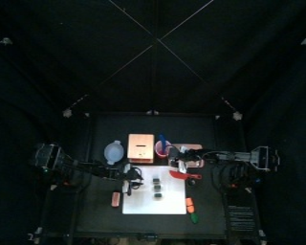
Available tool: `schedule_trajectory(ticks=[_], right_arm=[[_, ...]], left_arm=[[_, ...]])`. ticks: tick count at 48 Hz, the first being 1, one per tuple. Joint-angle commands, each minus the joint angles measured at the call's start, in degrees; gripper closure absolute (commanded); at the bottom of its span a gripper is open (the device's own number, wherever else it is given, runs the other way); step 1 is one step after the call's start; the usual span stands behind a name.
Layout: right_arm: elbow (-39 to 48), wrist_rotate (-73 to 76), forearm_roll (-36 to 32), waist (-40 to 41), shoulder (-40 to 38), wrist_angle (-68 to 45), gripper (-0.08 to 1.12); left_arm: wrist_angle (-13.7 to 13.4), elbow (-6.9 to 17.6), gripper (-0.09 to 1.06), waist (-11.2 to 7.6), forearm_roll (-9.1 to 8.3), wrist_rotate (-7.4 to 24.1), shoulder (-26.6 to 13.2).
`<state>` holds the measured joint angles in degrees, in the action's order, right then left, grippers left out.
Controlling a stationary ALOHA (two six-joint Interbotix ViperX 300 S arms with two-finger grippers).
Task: Place sushi on board then cut the sushi with the knife then place the pieces on the plate
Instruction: Place the 4 sushi pieces on the plate
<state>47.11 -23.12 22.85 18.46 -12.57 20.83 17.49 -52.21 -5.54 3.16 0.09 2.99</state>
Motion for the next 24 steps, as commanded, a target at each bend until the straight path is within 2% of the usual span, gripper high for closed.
schedule_trajectory(ticks=[1, 14, 24], right_arm=[[0.3, -0.2, -1.1, 3.0, -1.9, -0.2, 0.49], [0.4, -0.2, -5.0, 8.4, 1.6, -1.7, 0.46], [0.3, -0.2, -6.3, 9.4, 4.7, -2.0, 0.29]], left_arm=[[0.3, 1.2, 0.27, 0.00, 0.09, 0.0, 1.1], [0.3, 1.2, 0.27, 0.09, 0.09, -0.1, 1.1], [0.3, 1.1, 0.27, 0.09, 0.26, 0.0, 1.1]])
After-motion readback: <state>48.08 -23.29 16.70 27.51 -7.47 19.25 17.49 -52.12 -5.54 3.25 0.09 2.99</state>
